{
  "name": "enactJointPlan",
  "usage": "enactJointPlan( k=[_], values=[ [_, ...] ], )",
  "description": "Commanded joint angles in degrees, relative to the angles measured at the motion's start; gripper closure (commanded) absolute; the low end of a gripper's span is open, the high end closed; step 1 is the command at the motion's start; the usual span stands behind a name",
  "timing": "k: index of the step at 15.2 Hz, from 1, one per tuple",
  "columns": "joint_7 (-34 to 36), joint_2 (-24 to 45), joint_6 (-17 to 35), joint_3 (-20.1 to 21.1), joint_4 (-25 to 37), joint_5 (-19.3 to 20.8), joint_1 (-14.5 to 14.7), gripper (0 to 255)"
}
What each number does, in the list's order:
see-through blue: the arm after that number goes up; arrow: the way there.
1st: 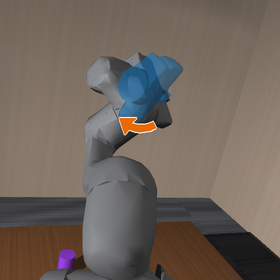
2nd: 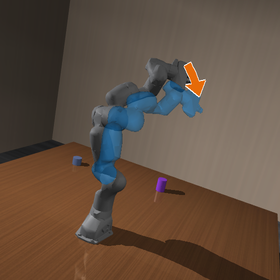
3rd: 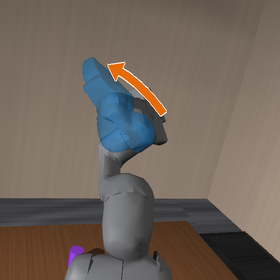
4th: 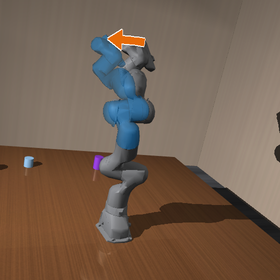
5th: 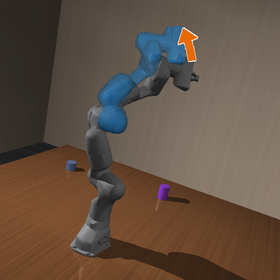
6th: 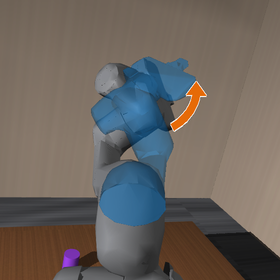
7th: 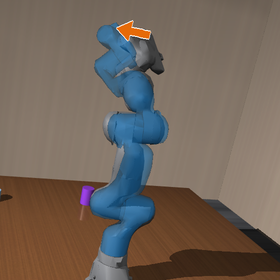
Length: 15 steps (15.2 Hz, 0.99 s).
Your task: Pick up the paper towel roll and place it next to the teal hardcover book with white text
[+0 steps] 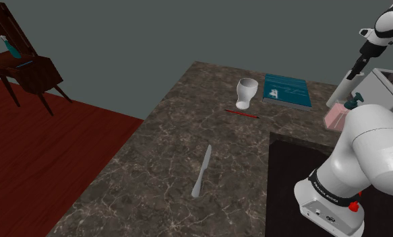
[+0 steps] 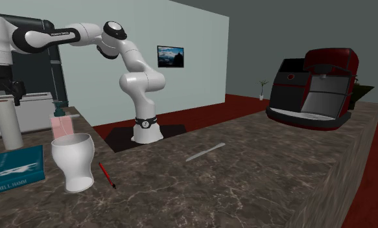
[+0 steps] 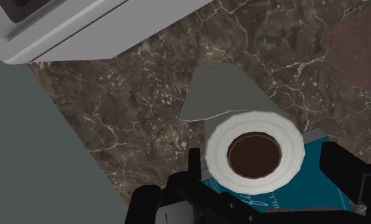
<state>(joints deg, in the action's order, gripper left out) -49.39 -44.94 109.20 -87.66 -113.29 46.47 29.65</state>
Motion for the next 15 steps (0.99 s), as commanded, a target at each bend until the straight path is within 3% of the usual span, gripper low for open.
enactJointPlan(
  k=[1,3,7,15],
  values=[
    [0.0,0.0,0.0,0.0,0.0,0.0,0.0,0],
    [0.0,0.0,0.0,0.0,0.0,0.0,0.0,0],
    [-1.7,1.5,-5.4,4.9,3.7,-3.2,-2.0,0],
    [-1.7,1.5,-5.4,4.9,3.7,-3.2,-2.0,0]
  ],
)
